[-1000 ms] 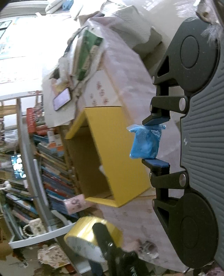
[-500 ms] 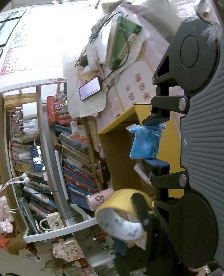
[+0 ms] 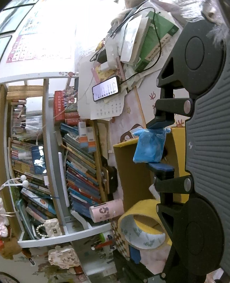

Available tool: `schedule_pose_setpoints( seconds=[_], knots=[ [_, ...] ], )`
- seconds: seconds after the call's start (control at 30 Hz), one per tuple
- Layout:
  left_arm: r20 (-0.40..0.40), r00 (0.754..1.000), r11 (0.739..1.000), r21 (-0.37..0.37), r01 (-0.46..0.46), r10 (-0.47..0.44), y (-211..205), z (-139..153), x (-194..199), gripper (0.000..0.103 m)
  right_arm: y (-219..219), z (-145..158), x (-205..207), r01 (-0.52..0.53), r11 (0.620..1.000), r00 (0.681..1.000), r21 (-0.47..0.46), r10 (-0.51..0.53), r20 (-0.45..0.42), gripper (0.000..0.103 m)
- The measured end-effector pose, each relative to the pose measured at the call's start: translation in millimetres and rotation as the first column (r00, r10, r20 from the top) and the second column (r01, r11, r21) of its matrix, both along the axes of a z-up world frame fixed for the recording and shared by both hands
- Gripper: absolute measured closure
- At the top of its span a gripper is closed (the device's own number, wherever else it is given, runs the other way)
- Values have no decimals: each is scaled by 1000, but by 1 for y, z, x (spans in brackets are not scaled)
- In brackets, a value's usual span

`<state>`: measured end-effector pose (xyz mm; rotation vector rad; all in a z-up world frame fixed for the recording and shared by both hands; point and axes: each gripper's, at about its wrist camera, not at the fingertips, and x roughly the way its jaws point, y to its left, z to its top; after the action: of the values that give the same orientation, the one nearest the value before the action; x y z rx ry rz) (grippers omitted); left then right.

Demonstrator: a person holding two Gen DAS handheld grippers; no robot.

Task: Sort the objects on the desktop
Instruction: 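Lower into the box and open the right tool while the left tool releases the tape roll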

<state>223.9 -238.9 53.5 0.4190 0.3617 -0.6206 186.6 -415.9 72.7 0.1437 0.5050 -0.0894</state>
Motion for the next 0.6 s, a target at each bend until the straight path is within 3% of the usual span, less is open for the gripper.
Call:
schedule_pose_setpoints(
  seconds=[0.33, 0.6],
  knots=[
    [-89, 989, 991, 57, -118, 123, -2, -18, 20, 10, -9, -5, 52, -157, 987, 987, -36, 155, -51, 66],
    [-204, 954, 976, 35, -216, 219, 9, -25, 37, 10, 7, -22, 105, -331, 943, 931, -33, 320, -174, 66]
  ],
)
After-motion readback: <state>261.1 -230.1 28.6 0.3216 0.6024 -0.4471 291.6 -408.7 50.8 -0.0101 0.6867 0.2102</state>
